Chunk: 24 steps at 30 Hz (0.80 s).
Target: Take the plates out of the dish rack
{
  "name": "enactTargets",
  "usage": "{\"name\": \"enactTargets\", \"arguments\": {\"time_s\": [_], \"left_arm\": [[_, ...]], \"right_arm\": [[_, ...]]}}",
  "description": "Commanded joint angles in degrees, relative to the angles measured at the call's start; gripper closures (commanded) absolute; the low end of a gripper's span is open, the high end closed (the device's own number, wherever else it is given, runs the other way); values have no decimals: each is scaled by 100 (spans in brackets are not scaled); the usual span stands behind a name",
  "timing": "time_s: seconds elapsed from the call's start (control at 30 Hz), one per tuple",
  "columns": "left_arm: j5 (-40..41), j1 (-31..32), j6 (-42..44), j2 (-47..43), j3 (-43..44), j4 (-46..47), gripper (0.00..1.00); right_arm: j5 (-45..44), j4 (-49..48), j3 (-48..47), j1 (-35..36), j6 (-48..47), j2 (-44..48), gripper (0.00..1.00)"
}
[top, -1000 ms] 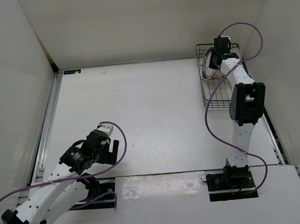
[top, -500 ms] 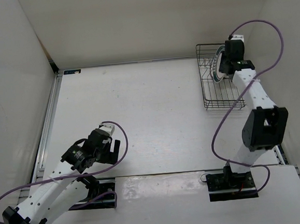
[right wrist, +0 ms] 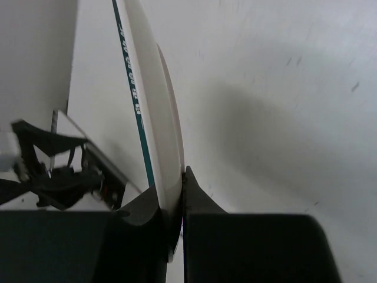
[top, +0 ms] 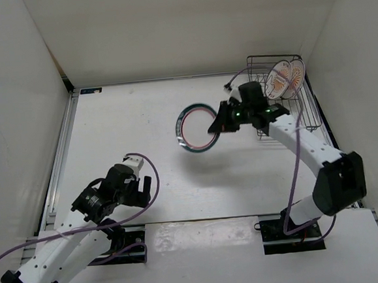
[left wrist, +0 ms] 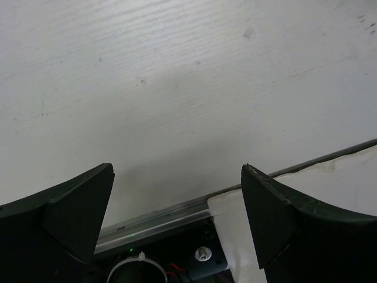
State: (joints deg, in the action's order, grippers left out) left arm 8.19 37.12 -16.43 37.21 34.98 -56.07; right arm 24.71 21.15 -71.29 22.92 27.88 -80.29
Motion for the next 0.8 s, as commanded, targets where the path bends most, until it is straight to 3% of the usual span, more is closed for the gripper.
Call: {"name": "enactTargets", "arguments": {"time_s": [0.0, 0.13, 0.33, 0.47, 0.57, 0.67, 0.77], "left_arm": [[-274, -109, 78, -363, 44, 343, 0], [129, -118, 43, -549, 0, 229, 0], [1053, -126, -299, 232, 245, -351, 0], [1045, -127, -326, 445, 290, -396, 0], [1027, -118, -291, 436, 281, -290, 0], [1010, -127, -256, 410, 272, -229, 0], [1018, -135, -238, 419, 281, -237, 0]], "right_arm": [[649, -348, 151, 388, 570, -249, 100], [1228, 168, -620, 722, 631, -1406, 100], [1721, 741, -1755, 1004, 455, -2630, 100], [1537, 1013, -1968, 1004, 560, -2807, 91], [1642, 1599, -2633, 969, 404, -3132, 85], [1406, 2363, -3457, 899, -96, -3685, 98], [1335, 2894, -4296, 785, -388, -4441, 100]]}}
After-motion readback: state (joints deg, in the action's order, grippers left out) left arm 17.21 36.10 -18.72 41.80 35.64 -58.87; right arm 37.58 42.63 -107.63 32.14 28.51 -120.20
